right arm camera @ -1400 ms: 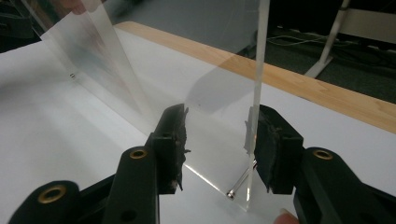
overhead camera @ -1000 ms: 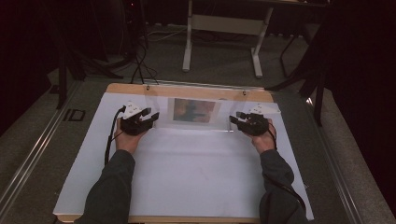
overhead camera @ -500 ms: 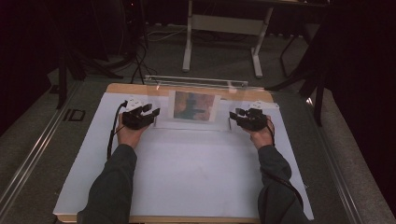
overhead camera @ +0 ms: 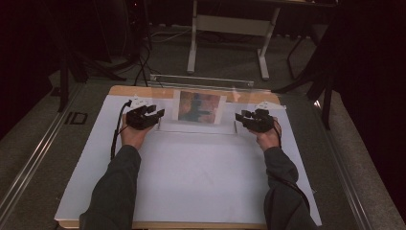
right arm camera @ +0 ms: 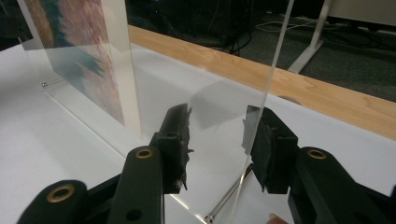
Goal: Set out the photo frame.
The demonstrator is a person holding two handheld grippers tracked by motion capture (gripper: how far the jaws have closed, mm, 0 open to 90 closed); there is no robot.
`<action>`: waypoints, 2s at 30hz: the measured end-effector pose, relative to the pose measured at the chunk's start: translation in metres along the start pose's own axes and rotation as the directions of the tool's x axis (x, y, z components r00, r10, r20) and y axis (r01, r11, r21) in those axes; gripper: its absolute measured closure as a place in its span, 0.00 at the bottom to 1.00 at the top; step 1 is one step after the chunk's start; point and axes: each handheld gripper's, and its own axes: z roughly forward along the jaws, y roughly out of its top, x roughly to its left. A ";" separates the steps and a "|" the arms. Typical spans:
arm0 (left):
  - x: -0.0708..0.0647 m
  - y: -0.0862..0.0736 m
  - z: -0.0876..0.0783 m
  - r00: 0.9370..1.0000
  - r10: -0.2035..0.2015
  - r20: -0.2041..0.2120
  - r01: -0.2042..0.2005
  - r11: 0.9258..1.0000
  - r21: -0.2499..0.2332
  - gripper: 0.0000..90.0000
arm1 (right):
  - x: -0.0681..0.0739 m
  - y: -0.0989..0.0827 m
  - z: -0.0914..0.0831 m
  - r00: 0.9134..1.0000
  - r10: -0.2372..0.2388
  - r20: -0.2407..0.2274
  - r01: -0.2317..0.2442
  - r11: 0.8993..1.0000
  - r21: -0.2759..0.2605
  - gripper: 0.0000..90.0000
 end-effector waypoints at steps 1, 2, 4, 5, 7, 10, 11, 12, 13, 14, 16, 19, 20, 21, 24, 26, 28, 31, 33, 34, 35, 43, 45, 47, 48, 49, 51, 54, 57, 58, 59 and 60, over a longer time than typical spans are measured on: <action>0.000 0.000 0.000 1.000 0.003 -0.002 -0.003 1.000 -0.001 0.62 | 0.000 0.000 0.000 1.000 -0.002 0.001 0.002 1.000 0.000 0.66; -0.001 0.000 0.000 1.000 0.006 -0.004 -0.006 1.000 -0.002 0.62 | 0.001 0.000 -0.001 1.000 -0.005 0.001 0.005 1.000 0.001 0.66; -0.002 0.001 -0.001 1.000 0.010 -0.008 -0.010 1.000 -0.001 0.62 | 0.002 0.000 -0.002 1.000 -0.013 0.006 0.013 1.000 0.003 0.66; -0.003 0.001 -0.001 1.000 0.011 -0.009 -0.011 1.000 -0.004 0.62 | 0.002 0.000 -0.002 1.000 -0.015 0.008 0.015 1.000 0.002 0.66; -0.005 0.002 -0.004 1.000 0.014 -0.008 -0.014 1.000 -0.010 0.62 | 0.004 0.000 -0.005 1.000 -0.021 0.018 0.021 1.000 -0.009 0.66; -0.006 0.003 -0.007 1.000 0.018 -0.003 -0.018 1.000 -0.007 0.62 | 0.007 0.001 -0.011 0.999 -0.033 0.019 0.033 0.999 -0.009 0.66; -0.007 0.003 -0.009 1.000 0.019 -0.003 -0.019 1.000 -0.008 0.62 | 0.008 0.002 -0.013 0.999 -0.036 0.019 0.036 0.999 -0.008 0.66; -0.007 0.003 -0.010 1.000 0.019 -0.002 -0.019 1.000 -0.006 0.62 | 0.010 0.002 -0.014 0.999 -0.037 0.020 0.037 0.999 -0.007 0.66; -0.008 0.003 -0.011 1.000 0.017 0.000 -0.017 1.000 -0.003 0.62 | 0.011 0.002 -0.016 0.999 -0.039 0.022 0.039 0.999 -0.008 0.66; -0.009 0.002 -0.012 1.000 0.018 0.001 -0.018 1.000 -0.003 0.62 | 0.012 0.001 -0.017 0.999 -0.038 0.021 0.039 0.999 -0.008 0.66; -0.011 0.001 -0.014 1.000 0.015 0.002 -0.015 1.000 0.002 0.62 | 0.014 0.000 -0.020 0.999 -0.038 0.021 0.038 0.999 -0.006 0.66; -0.013 -0.003 -0.019 1.000 0.014 0.002 -0.014 1.000 0.003 0.62 | 0.018 -0.004 -0.024 0.999 -0.029 0.016 0.029 1.000 -0.005 0.67; -0.014 -0.004 -0.020 1.000 0.015 0.003 -0.015 1.000 0.006 0.62 | 0.019 -0.006 -0.025 1.000 -0.026 0.010 0.026 1.000 -0.003 0.67; -0.015 -0.006 -0.022 1.000 0.012 0.003 -0.012 1.000 0.011 0.62 | 0.020 -0.007 -0.026 1.000 -0.022 0.008 0.022 1.000 0.001 0.67; -0.018 -0.008 -0.027 1.000 0.006 0.001 -0.006 1.000 0.020 0.62 | 0.025 -0.010 -0.028 1.000 -0.020 0.011 0.020 1.000 0.011 0.67; -0.019 -0.011 -0.031 1.000 -0.003 0.004 0.003 1.000 0.021 0.61 | 0.028 -0.011 -0.031 1.000 -0.023 0.012 0.023 1.000 0.014 0.67; -0.020 -0.013 -0.035 1.000 -0.012 0.011 0.012 1.000 0.026 0.61 | 0.033 -0.010 -0.035 1.000 -0.027 0.014 0.027 0.999 0.017 0.67; -0.024 -0.016 -0.041 1.000 -0.020 0.012 0.020 0.999 0.027 0.61 | 0.039 -0.010 -0.041 1.000 -0.021 0.014 0.020 1.000 0.021 0.67; -0.026 -0.016 -0.046 1.000 -0.025 0.015 0.025 0.999 0.032 0.61 | 0.042 -0.011 -0.045 1.000 -0.017 0.011 0.017 1.000 0.024 0.67; -0.027 -0.017 -0.048 0.999 -0.028 0.017 0.027 0.999 0.035 0.61 | 0.043 -0.012 -0.047 1.000 -0.019 0.010 0.018 0.999 0.027 0.67; -0.028 -0.017 -0.050 0.999 -0.025 0.019 0.024 0.999 0.039 0.61 | 0.045 -0.013 -0.049 1.000 -0.021 0.008 0.020 1.000 0.022 0.67; -0.037 -0.024 -0.061 0.999 -0.036 0.025 0.034 0.998 0.048 0.61 | 0.055 -0.019 -0.062 1.000 -0.028 0.009 0.027 0.999 0.027 0.67; -0.038 -0.024 -0.061 0.999 -0.031 0.025 0.030 0.998 0.051 0.62 | 0.055 -0.019 -0.063 1.000 -0.030 0.007 0.030 0.999 0.031 0.67; -0.042 -0.025 -0.063 1.000 -0.025 0.016 0.024 0.998 0.064 0.62 | 0.055 -0.023 -0.063 1.000 -0.029 0.005 0.029 0.999 0.042 0.67; -0.043 -0.025 -0.064 1.000 -0.021 0.013 0.020 0.997 0.071 0.61 | 0.055 -0.025 -0.063 1.000 -0.027 0.006 0.026 0.999 0.044 0.66; -0.045 -0.025 -0.065 1.000 -0.014 0.008 0.013 0.997 0.076 0.62 | 0.055 -0.026 -0.063 1.000 -0.025 0.006 0.025 0.999 0.044 0.66; -0.046 -0.025 -0.067 1.000 -0.018 0.002 0.018 0.997 0.077 0.62 | 0.055 -0.028 -0.062 1.000 -0.019 0.002 0.019 0.999 0.046 0.66; -0.046 -0.028 -0.068 1.000 -0.018 0.002 0.018 0.998 0.065 0.62 | 0.055 -0.027 -0.061 1.000 -0.021 -0.002 0.022 0.999 0.047 0.65; -0.046 -0.028 -0.068 1.000 -0.018 0.001 0.018 0.998 0.065 0.62 | 0.056 -0.027 -0.061 1.000 -0.022 -0.002 0.022 0.999 0.050 0.65; -0.046 -0.028 -0.068 1.000 -0.018 0.002 0.018 0.998 0.064 0.62 | 0.055 -0.027 -0.061 1.000 -0.021 -0.005 0.021 0.999 0.047 0.65; -0.046 -0.028 -0.067 1.000 -0.018 0.001 0.018 0.998 0.060 0.62 | 0.055 -0.027 -0.061 1.000 -0.021 -0.005 0.021 0.999 0.047 0.65; -0.045 -0.029 -0.067 1.000 -0.018 0.004 0.018 0.998 0.055 0.62 | 0.055 -0.027 -0.061 1.000 -0.020 -0.007 0.020 0.999 0.046 0.65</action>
